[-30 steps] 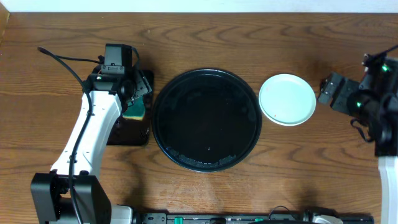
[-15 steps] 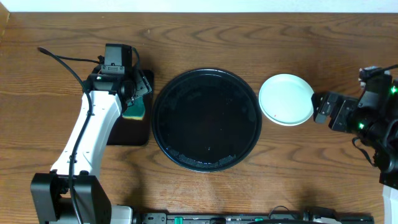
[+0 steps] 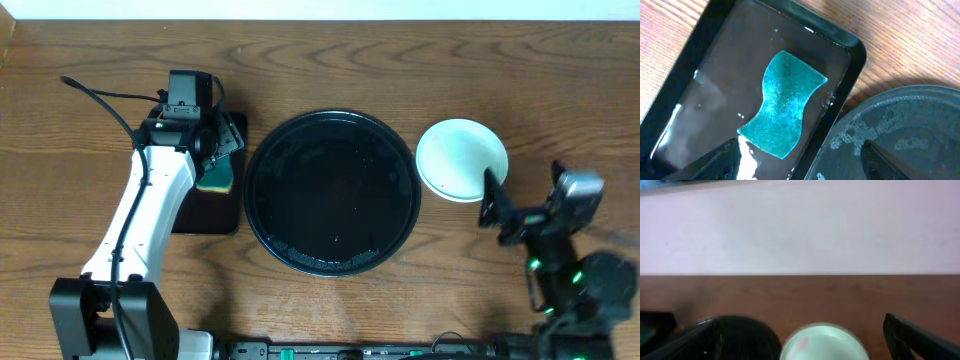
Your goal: Clean dirty plates on tray and stack at the side
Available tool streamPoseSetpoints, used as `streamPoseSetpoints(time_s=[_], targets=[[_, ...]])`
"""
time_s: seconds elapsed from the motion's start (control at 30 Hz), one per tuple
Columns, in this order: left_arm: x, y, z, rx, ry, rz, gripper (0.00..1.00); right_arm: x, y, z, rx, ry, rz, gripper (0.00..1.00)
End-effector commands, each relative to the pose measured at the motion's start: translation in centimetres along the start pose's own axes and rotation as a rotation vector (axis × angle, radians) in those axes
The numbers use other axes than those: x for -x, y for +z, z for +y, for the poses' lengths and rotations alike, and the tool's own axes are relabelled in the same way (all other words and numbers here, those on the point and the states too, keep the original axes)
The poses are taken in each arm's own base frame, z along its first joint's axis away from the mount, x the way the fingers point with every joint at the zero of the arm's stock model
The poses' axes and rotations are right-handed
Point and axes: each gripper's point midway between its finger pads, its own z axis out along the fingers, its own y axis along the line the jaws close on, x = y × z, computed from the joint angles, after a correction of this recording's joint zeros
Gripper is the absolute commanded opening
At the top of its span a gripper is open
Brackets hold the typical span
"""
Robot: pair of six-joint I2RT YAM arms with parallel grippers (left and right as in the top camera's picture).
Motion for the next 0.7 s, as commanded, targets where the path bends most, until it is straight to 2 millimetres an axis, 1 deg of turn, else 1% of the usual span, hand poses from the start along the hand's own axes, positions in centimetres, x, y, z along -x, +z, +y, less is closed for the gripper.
streamPoseSetpoints(time_s=[0.0,0.1,0.23,0.3,0.4,0.67], targets=[[-0.1,0.2,0.3,0.009,-0.003,0.005,0.77,-4.1,-0.3,-0.2,0.001,-0.015,-0.053,0.99],[-0.1,0.2,0.3,0.009,-0.003,0.005,0.77,-6.1,-0.4,-0.4,0.007,0.006,-0.104,0.99],[-0.1,0.2,0.3,0.009,-0.003,0.005,0.77,-8.0,-0.3,-0.6,0.010,0.007,-0.129,0.99],[-0.1,0.2,0.3,0.009,-0.003,0.005,0.77,-9.4,-0.1,-0.8,0.007,0.011,-0.111,0.99],[-0.1,0.2,0.3,0.010,-0.003,0.004,0.77,-11.6,-0.2,-0.9,-0.002,0.028,-0.018,0.99],[-0.1,0.2,0.3,0.009,-0.003,0.005,0.77,-11.8,-0.2,-1.0,-0.003,0.029,-0.013,0.99]])
